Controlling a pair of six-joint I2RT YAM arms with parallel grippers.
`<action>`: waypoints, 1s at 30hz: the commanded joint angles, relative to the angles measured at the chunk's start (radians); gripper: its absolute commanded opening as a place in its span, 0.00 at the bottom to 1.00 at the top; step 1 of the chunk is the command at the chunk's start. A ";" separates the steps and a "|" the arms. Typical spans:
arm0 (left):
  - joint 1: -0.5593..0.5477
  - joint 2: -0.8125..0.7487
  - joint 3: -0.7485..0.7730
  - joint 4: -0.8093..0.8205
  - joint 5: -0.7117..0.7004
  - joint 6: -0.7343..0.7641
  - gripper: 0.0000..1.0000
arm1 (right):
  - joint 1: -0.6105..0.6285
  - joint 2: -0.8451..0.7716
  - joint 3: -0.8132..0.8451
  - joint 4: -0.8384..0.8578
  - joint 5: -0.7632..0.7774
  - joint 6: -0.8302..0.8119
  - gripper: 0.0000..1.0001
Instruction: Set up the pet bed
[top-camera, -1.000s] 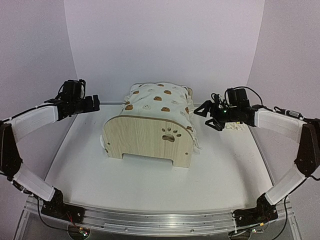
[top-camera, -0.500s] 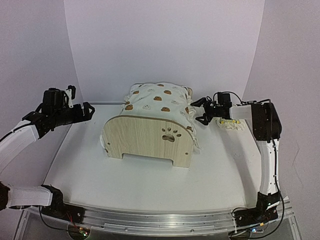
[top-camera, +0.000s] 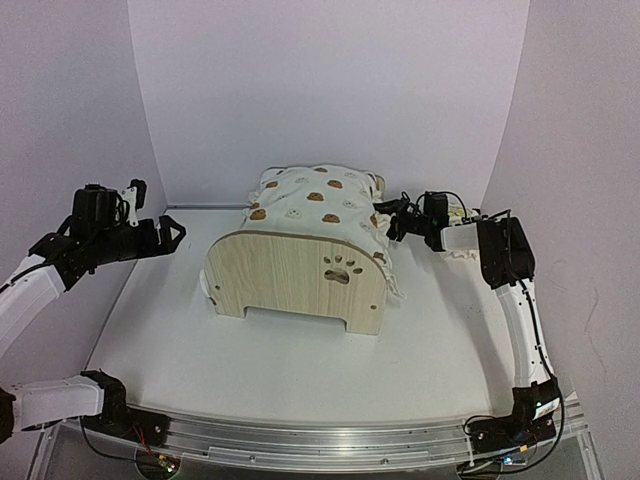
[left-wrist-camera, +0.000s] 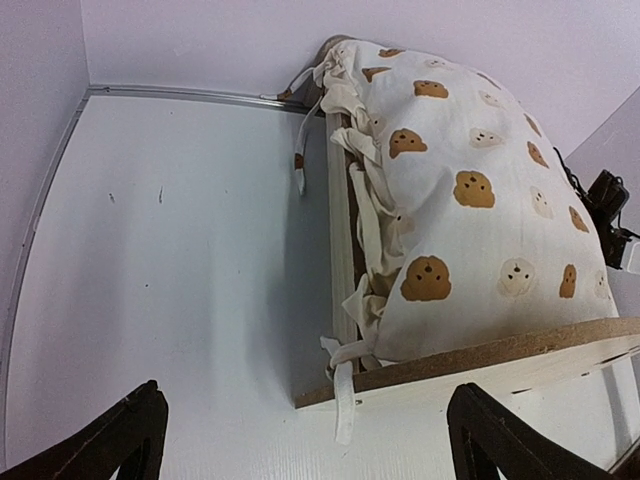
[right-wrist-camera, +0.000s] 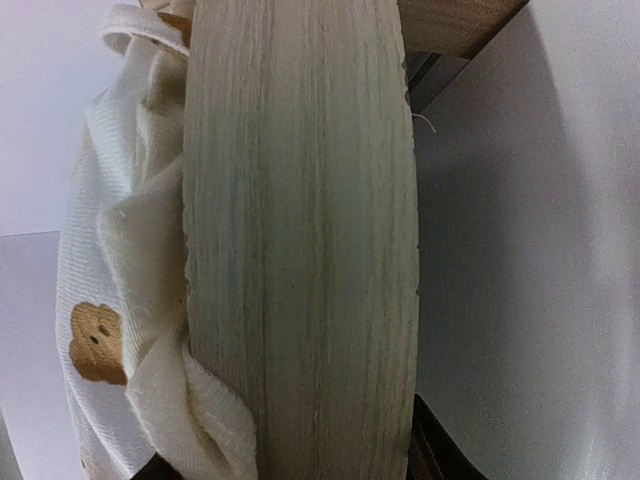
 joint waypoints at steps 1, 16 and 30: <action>0.001 -0.012 -0.006 -0.007 0.023 0.017 0.99 | 0.007 -0.065 -0.067 0.179 -0.032 0.119 0.35; 0.000 -0.040 -0.022 -0.008 0.025 0.019 0.99 | 0.070 -0.407 -0.321 0.133 0.027 -0.018 0.17; 0.000 -0.084 -0.015 -0.052 0.023 -0.010 0.98 | 0.168 -0.739 -0.743 -0.076 0.274 -0.282 0.16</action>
